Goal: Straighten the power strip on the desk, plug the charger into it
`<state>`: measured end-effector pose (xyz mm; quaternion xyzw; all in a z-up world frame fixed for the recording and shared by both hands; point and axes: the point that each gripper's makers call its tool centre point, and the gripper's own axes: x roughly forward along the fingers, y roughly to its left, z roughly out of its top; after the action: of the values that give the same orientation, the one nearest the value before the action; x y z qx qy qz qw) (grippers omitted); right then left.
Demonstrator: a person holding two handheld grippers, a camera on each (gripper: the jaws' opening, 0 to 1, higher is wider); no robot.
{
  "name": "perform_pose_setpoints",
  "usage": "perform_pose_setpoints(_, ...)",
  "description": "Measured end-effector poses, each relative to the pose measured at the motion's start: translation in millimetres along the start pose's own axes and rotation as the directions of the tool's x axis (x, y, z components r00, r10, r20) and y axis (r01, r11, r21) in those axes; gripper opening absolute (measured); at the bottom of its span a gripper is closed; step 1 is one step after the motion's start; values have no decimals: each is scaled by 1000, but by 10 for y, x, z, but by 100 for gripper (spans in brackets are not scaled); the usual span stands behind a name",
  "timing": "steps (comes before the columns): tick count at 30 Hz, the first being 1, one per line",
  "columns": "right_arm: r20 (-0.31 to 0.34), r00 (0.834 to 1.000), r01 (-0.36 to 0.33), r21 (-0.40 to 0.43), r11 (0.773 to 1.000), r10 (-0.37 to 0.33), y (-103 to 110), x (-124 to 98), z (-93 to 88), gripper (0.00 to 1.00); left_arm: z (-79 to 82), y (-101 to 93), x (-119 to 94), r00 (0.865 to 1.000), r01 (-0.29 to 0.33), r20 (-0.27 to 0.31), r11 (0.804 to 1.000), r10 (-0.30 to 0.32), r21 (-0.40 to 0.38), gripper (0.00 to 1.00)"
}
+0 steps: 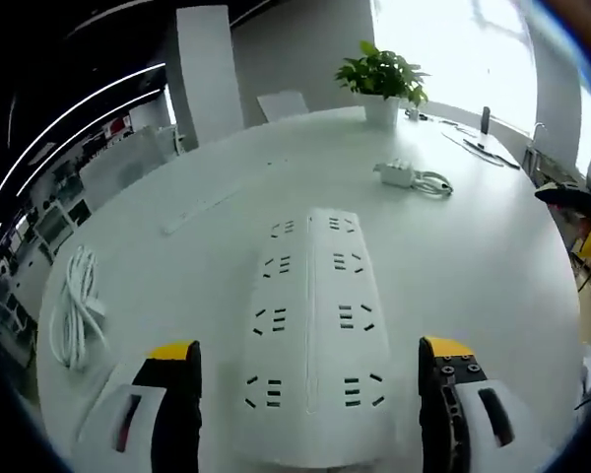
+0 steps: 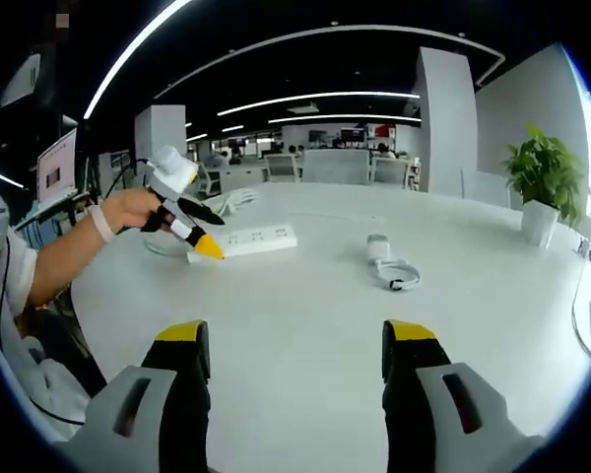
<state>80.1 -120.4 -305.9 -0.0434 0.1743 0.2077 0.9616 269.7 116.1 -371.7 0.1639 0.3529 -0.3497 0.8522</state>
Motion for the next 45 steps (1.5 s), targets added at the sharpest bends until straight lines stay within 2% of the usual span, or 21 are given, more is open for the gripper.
perform_pose_setpoints(3,1,1000,-5,1,1000,5,15,1,2,70,-34,13,47,1000,5,-27,1000,-4,5,88)
perform_pose_setpoints(12,-1,1000,-11,4,1000,11,11,-18,-12,70,-50,49,86,999,36,-37,999,-37,-26,88)
perform_pose_setpoints(17,2,1000,-17,7,1000,17,20,-29,-15,71,-60,-14,87,996,79,-36,996,-81,-50,82)
perform_pose_setpoints(27,-3,1000,-21,9,1000,21,10,-39,-39,71,-42,-33,114,994,98,-37,995,-99,-37,79)
perform_pose_setpoints(34,-17,999,-39,-13,999,39,40,-13,-35,70,-76,-144,67,992,122,-38,992,-123,-15,74)
perform_pose_setpoints(40,-38,996,-82,-61,995,80,169,66,12,70,-101,-170,50,991,122,-48,992,-123,-12,74)
perform_pose_setpoints(44,-74,986,-160,-175,971,149,225,198,142,69,-108,-189,41,991,127,-44,992,-128,-8,74)
perform_pose_setpoints(45,-84,981,-187,-212,959,173,224,251,201,69,-111,-197,39,991,126,-44,992,-126,-7,74)
